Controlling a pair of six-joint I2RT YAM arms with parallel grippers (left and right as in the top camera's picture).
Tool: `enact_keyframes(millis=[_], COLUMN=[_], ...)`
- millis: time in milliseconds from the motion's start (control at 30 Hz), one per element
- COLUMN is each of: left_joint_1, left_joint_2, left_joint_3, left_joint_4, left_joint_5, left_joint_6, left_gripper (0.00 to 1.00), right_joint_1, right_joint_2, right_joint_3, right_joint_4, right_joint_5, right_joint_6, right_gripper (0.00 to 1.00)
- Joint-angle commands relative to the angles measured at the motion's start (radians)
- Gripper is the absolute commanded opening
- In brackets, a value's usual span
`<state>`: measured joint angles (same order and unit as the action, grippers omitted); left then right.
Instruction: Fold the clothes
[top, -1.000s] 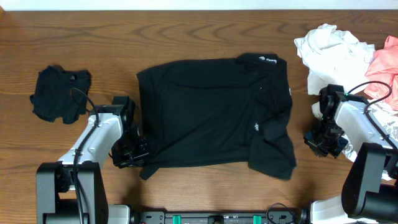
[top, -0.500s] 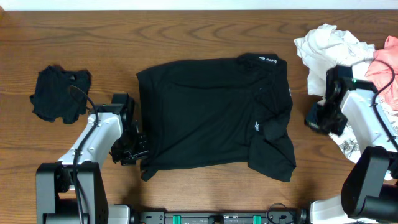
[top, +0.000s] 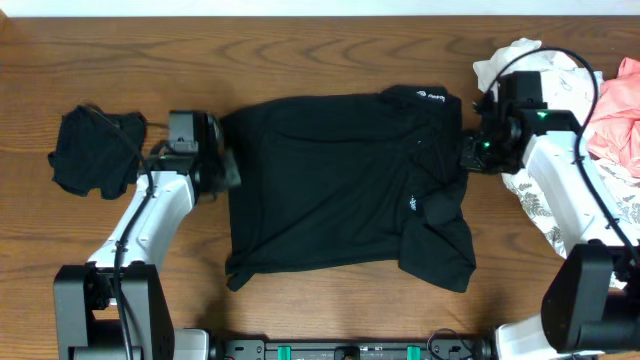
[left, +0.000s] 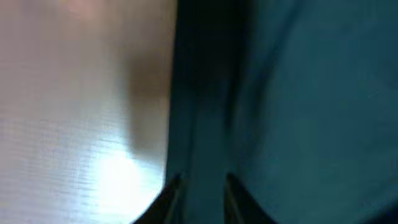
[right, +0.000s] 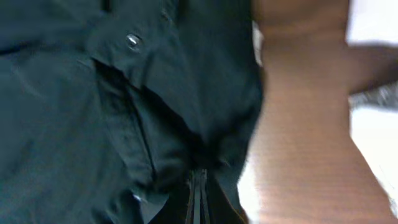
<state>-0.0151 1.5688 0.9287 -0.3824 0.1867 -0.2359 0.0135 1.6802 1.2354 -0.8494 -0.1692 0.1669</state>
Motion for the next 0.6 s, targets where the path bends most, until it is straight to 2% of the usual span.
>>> enact_keyframes(millis=[0,100,333,567], left_joint_1=[0.002,-0.006,-0.064,-0.110], left_joint_2=[0.005,0.029,0.127,0.250], left_joint_3=[0.015,0.015,0.015,0.015], left_joint_4=[0.090,0.158,0.231,0.268], left_joint_5=[0.008,0.011,0.066,0.074], left_joint_6=[0.005,0.005,0.006,0.005], left_gripper=[0.19,0.15,0.15,0.15], right_joint_1=[0.021,0.034,0.051,0.050], right_joint_2=[0.039,0.089,0.257,0.333], right_joint_3=[0.011,0.011,0.011,0.012], right_joint_4=[0.040,0.078,0.139,0.187], right_joint_5=[-0.015,-0.015,-0.015,0.027], right_joint_6=[-0.027,-0.027,-0.026,-0.021], right_gripper=[0.02,0.02,0.01,0.01])
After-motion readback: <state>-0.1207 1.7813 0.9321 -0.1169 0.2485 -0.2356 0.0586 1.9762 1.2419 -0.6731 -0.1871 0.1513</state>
